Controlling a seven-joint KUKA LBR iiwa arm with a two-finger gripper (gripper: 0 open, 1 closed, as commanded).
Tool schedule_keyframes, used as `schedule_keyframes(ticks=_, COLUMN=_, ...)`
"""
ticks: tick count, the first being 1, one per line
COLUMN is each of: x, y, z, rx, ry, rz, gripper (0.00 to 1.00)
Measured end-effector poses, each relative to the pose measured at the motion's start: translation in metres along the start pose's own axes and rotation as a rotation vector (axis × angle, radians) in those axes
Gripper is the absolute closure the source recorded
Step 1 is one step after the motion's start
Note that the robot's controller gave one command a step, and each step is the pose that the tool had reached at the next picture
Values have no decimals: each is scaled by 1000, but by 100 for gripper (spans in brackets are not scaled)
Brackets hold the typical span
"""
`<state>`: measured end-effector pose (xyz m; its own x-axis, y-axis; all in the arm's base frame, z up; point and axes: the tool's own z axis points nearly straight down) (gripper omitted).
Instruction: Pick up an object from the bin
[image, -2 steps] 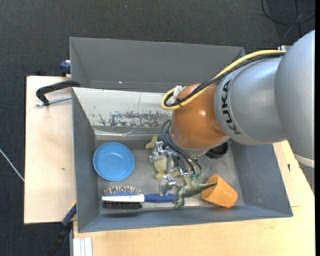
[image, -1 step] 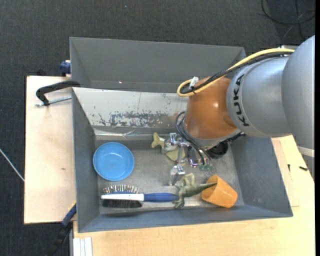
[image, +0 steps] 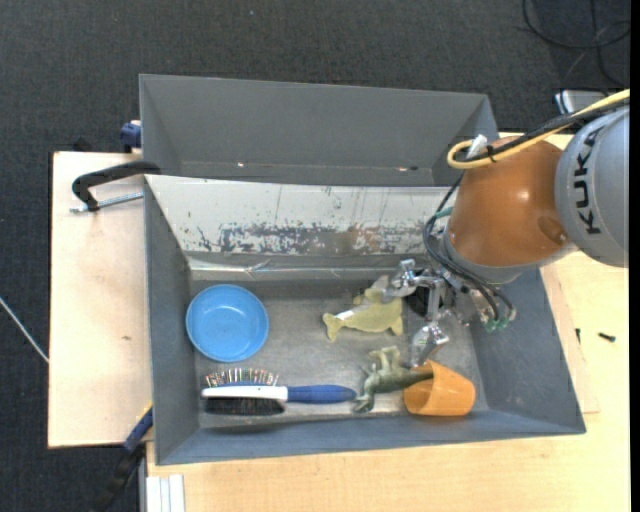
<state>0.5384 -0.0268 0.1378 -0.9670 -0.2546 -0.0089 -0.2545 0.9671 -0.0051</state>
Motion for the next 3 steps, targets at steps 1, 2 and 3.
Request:
schedule_keyframes(ticks=1, x=-61, y=9, z=47, rx=-6, ry=-4, rz=111, gripper=0)
schedule_keyframes(ticks=2, x=-60, y=7, z=46, rx=-5, ry=-2, rz=113, gripper=100)
schedule_keyframes(ticks=3, x=-63, y=15, z=-82, rx=-3, ry=-3, rz=-139, gripper=100)
